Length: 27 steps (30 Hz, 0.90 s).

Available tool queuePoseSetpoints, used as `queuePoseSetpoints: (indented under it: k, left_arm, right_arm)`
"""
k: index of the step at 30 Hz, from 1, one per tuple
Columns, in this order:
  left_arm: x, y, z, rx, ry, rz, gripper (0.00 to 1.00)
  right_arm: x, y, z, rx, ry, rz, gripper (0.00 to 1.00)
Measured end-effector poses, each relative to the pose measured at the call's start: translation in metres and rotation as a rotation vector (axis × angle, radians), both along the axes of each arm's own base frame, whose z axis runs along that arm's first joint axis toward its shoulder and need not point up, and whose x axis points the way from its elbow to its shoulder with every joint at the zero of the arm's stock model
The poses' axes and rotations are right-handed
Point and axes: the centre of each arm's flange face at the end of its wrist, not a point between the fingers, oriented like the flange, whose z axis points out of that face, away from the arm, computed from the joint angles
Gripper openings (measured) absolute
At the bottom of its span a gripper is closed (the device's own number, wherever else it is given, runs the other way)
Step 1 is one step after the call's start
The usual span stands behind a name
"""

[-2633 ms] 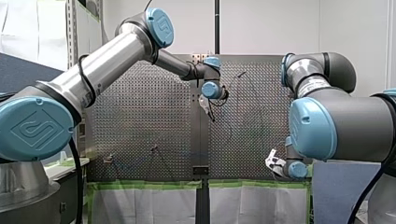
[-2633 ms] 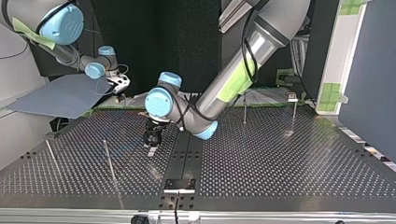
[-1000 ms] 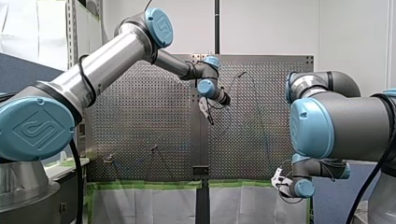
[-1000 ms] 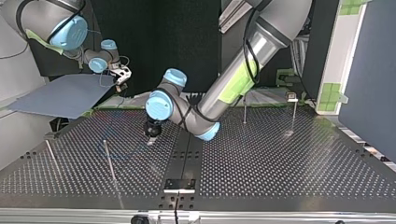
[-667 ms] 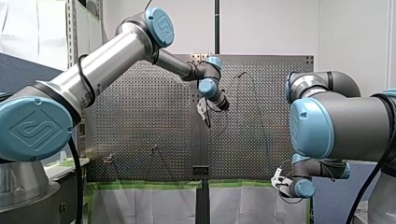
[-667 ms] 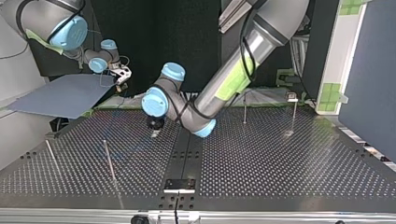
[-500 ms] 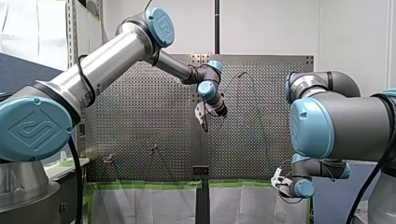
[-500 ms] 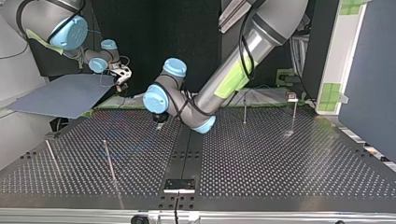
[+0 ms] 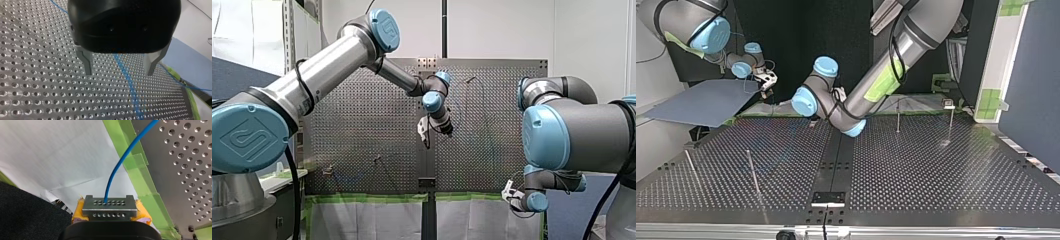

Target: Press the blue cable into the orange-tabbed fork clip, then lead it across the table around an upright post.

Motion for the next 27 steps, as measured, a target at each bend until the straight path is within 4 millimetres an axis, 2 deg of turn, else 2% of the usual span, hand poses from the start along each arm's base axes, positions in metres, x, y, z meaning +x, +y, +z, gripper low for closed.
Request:
queuePoseSetpoints:
  k: [7, 13, 27]
  left_arm:
    - [-0.006, 0.007, -0.002, 0.068, 0.027, 0.02, 1.0]
    - [-0.022, 0.008, 0.0, 0.119, 0.048, 0.0, 1.0]
    - [-0.06, 0.021, 0.044, 0.188, -0.064, 0.024, 1.0]
  right_arm:
    - [-0.002, 0.0, 0.0, 0.0, -0.001, -0.003, 0.0]
    - [-0.002, -0.001, 0.0, 0.0, -0.002, -0.005, 0.0]
    - [-0.001, 0.0, 0.0, 0.0, -0.002, 0.001, 0.0]
